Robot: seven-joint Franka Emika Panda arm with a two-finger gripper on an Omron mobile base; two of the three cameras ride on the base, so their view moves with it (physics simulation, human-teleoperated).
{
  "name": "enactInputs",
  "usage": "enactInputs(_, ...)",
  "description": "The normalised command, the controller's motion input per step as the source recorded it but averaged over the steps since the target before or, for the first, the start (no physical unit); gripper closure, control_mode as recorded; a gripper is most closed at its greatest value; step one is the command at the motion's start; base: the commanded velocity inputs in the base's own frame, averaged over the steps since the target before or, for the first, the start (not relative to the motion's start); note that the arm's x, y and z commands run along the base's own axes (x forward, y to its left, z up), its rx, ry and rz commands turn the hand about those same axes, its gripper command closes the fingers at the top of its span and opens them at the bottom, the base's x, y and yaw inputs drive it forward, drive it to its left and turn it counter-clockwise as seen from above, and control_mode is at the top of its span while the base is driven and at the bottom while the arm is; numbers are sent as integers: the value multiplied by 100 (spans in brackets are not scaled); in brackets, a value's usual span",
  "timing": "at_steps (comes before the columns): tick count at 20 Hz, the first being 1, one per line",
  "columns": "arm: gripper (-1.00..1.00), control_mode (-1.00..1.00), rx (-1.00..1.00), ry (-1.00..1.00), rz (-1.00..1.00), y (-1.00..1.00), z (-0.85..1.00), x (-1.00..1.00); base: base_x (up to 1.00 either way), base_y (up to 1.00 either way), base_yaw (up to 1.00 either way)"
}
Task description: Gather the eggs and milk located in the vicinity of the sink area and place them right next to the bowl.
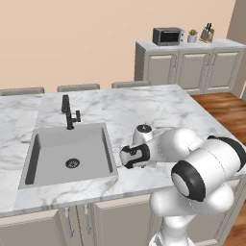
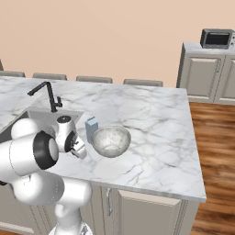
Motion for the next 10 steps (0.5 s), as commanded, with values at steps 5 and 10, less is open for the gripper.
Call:
enactInputs(5, 100, -100, 0, 1, -13, -13, 0, 0, 0, 0, 0)
enactInputs(10, 100, -100, 0, 0, -11, -14, 0, 0, 0, 0, 0)
